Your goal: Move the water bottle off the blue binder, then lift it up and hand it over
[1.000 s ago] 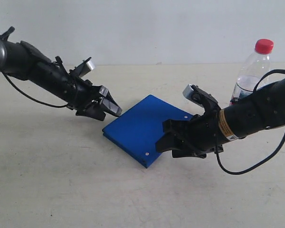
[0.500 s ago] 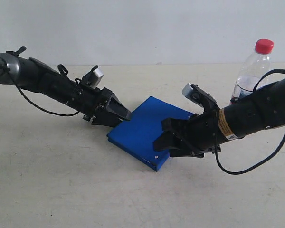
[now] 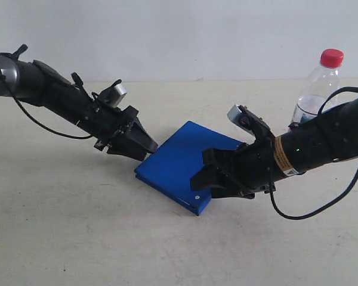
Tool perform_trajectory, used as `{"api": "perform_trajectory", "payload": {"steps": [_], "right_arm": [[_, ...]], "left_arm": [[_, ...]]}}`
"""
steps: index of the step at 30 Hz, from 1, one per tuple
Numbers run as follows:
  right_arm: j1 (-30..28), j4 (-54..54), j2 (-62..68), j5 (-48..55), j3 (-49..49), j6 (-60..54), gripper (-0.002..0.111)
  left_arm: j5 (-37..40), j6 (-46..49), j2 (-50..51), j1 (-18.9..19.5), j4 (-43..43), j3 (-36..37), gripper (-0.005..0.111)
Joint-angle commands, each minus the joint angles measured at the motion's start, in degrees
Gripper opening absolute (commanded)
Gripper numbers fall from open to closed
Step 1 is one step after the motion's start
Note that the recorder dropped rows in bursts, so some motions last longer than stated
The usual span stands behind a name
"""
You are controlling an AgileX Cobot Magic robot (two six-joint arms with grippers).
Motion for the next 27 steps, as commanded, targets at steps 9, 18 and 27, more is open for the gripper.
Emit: {"api": "perform_trajectory", "payload": {"steps": [9, 18, 27], "right_arm": [[-0.1, 0.6, -3.3, 0.6, -1.0, -10.0, 0.012], [3.8, -5.3, -36.3, 8.4, 4.2, -12.8, 0.0], [13.1, -5.3, -54.0, 26.9, 15.8, -14.7, 0.0]], "left_arm": [[0.7, -2.3, -4.8, -0.6, 5.3, -0.3, 0.056], [-11.1, -1.5, -4.8, -6.2, 17.6, -0.4, 0.045], [-17.3, -1.7, -4.7, -6.6, 16.0, -0.4, 0.063]]}}
